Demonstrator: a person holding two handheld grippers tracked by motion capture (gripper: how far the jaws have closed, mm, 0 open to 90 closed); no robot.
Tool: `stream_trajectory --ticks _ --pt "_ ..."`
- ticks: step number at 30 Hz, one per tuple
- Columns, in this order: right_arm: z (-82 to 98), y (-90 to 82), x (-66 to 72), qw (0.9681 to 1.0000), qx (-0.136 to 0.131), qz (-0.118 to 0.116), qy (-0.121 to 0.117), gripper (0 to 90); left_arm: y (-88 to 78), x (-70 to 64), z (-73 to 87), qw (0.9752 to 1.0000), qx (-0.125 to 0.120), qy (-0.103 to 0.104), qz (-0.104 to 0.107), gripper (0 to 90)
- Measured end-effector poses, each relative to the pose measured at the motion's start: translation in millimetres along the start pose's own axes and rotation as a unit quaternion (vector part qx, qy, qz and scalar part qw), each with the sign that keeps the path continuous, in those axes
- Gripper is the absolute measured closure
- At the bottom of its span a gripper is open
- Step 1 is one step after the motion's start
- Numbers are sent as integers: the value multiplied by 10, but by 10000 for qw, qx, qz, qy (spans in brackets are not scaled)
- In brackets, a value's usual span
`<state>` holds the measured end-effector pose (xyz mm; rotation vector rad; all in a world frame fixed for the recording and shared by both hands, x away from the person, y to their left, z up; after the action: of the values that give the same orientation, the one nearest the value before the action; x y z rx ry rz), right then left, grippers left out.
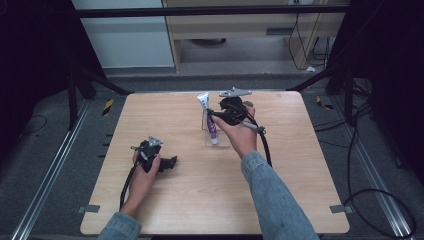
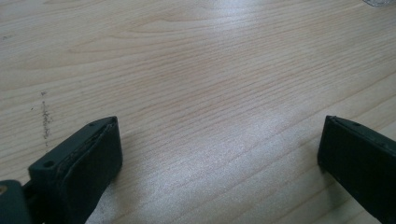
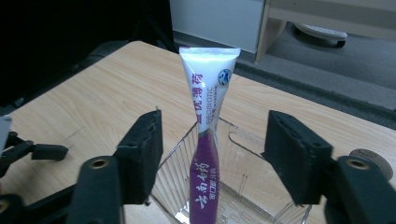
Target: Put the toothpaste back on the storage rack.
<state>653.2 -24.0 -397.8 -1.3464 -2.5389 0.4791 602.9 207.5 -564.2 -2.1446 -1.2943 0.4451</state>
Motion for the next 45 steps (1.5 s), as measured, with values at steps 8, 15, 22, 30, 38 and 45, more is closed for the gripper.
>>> stream_trajectory --ticks 8,15,22,30,38,45 --pt "-1 -118 -37 9996 -122 -236 106 200 2 -2 -1 10000 -11 -10 -1 0" --pt "83 -142 -84 9996 44 -93 -271 114 2 -2 -1 10000 -10 -11 0 0" --pt "75 -230 -163 9995 -51 54 -317 108 2 -2 -1 10000 -12 -10 -1 0" --pt "92 -332 -242 9993 -46 138 -350 111 2 -2 -1 10000 -11 -9 0 0" --pt "167 -476 -382 9989 14 235 -397 114 3 -3 -2 10000 -13 -6 7 0" --pt "277 -596 -538 9989 120 257 -377 110 -2 1 1 10000 12 24 4 0"
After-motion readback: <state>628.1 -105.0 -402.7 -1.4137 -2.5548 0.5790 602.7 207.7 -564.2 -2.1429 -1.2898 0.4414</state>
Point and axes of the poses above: each handheld gripper's, and its own axes: y roughly forward along the jaws, z roughly out of its underside, x roughly to its left, the point moved 8 cm from there along y, roughly forward along the jaws, and after that the axes turned 5 degrees about -x, right-handed, at the moved point
